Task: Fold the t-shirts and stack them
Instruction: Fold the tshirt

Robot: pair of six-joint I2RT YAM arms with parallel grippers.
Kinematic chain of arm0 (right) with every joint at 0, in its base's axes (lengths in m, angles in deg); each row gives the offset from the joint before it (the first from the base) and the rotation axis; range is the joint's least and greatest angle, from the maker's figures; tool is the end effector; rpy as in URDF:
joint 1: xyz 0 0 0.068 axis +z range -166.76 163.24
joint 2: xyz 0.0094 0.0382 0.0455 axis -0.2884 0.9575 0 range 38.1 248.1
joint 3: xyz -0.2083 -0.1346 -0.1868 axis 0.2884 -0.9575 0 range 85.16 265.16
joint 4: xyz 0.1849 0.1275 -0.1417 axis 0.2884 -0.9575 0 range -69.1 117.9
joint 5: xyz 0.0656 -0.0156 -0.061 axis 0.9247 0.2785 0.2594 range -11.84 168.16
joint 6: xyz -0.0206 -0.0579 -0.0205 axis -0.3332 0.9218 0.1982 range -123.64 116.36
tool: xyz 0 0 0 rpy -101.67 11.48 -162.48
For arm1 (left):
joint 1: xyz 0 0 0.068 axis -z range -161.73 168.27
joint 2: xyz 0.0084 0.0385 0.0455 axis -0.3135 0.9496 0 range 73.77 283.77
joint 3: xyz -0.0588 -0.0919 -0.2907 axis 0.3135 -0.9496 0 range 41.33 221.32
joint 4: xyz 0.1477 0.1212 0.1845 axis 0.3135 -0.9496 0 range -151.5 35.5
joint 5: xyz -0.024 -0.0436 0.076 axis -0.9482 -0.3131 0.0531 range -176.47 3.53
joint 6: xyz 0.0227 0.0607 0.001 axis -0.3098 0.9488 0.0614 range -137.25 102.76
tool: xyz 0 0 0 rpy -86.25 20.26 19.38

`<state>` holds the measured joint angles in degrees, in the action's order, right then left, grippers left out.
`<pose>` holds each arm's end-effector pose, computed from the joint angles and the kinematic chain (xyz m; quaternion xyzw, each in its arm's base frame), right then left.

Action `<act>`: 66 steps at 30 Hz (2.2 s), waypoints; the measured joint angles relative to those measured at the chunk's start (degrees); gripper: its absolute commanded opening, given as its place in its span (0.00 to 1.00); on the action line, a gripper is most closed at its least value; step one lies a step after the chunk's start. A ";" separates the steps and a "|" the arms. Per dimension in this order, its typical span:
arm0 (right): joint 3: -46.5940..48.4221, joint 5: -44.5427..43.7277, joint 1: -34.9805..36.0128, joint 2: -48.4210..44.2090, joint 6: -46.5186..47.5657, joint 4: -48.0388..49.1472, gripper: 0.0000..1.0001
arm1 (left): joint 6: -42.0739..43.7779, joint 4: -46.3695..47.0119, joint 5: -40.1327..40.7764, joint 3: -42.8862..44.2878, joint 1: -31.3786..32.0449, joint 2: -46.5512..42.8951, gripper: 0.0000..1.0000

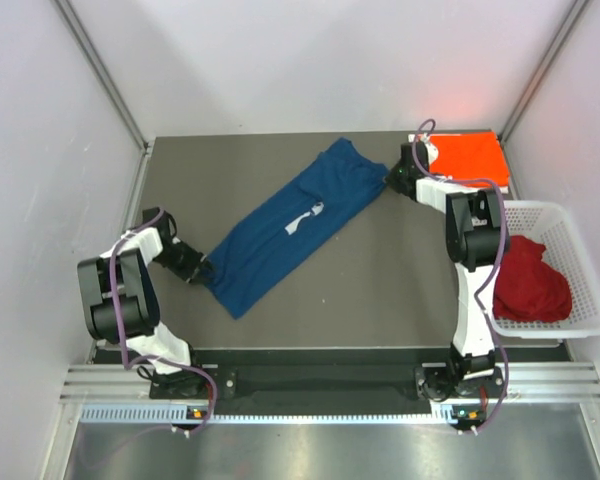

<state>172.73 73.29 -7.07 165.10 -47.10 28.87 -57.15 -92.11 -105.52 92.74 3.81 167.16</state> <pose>0.5236 0.0850 0.1658 0.2791 0.8556 0.1602 0.4055 0.2807 0.0553 0.1738 -0.4352 0.8806 -0.1804 0.0511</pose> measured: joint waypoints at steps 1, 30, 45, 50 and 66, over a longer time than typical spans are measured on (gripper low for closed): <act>1.81 1.14 -0.46 1.31 0.35 0.02 0.01 | -0.28 -1.09 -0.35 -0.35 0.26 -0.76 0.40; -8.76 10.80 -1.62 -4.26 -7.98 6.97 0.42 | 14.58 -1.38 14.53 10.10 1.66 6.32 0.25; 1.44 15.91 -2.49 3.63 -2.95 7.80 0.01 | 10.56 -0.04 9.33 5.64 2.84 3.74 0.00; 7.91 18.88 -3.10 7.41 -1.70 7.96 0.02 | 6.93 -1.31 6.49 0.96 5.27 0.00 0.00; 17.99 21.66 -3.32 13.70 0.66 5.51 0.33 | -2.08 -0.98 2.49 -8.57 15.02 -6.88 0.14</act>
<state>190.72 94.95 -10.39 178.80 -46.44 34.38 -59.22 -93.09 -103.03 84.18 18.83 160.27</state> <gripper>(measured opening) 0.256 0.043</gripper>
